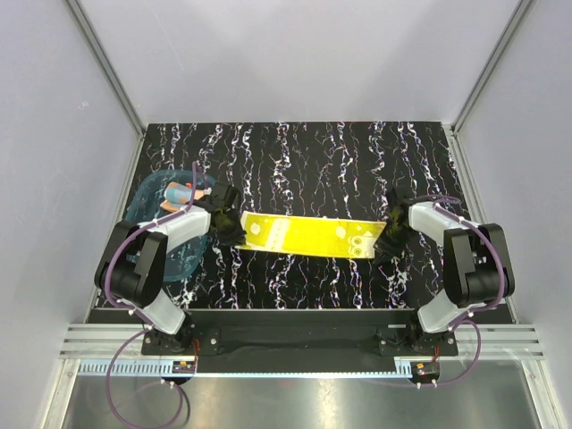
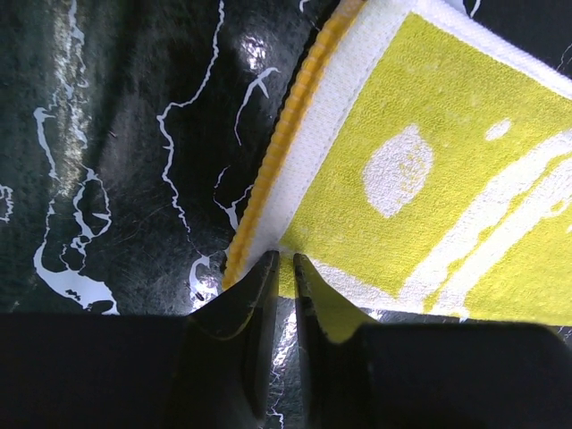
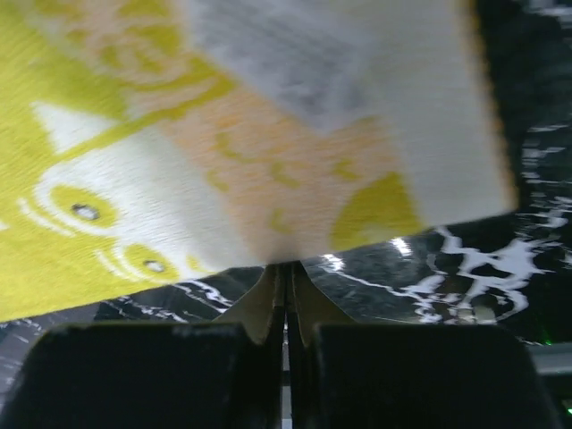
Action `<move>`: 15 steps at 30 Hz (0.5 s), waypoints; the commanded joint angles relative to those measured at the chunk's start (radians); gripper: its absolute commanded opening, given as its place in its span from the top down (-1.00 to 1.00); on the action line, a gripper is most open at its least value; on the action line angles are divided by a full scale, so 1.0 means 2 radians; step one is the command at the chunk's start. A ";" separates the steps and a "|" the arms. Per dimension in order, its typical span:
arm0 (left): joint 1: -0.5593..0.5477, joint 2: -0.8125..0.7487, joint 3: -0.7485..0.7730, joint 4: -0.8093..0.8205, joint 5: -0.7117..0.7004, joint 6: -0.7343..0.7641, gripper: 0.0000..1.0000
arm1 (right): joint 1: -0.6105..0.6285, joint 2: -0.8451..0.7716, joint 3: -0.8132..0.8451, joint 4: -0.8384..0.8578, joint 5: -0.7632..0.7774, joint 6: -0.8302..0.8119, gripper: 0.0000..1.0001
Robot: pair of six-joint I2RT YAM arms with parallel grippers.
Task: Roll the towels
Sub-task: Fold the towel
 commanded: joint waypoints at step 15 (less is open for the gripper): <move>0.013 0.003 -0.023 -0.017 -0.035 0.022 0.66 | -0.069 -0.131 -0.024 0.020 -0.104 -0.032 1.00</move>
